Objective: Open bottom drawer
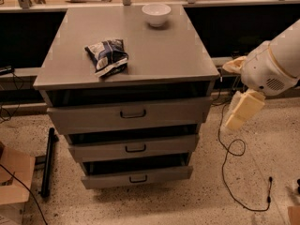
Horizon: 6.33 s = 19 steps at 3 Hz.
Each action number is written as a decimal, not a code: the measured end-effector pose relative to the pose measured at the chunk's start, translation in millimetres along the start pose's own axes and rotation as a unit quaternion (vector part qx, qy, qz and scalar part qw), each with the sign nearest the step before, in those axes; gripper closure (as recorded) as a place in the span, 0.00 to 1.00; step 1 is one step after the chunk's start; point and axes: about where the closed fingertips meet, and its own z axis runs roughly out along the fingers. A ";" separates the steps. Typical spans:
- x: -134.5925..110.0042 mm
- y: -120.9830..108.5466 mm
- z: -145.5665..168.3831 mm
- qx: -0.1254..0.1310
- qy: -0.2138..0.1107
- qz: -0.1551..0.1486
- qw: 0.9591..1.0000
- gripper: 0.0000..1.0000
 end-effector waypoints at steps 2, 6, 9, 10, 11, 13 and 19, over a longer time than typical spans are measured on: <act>18.9 21.4 68.7 -0.016 -0.030 0.006 0.999 0.00; 53.7 70.6 227.3 -0.069 -0.129 0.032 0.989 0.00; 125.1 95.8 333.9 -0.114 -0.215 0.107 0.964 0.00; 132.7 94.7 372.9 -0.122 -0.197 0.118 0.966 0.00; 144.5 89.0 427.3 -0.109 -0.195 0.113 0.968 0.00; 184.0 53.9 543.3 -0.117 -0.212 0.100 0.965 0.00; 216.9 4.7 697.7 -0.160 -0.158 0.124 0.966 0.26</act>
Offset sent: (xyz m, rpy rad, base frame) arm -0.0065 0.0408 -0.1529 0.1532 -0.0053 0.0520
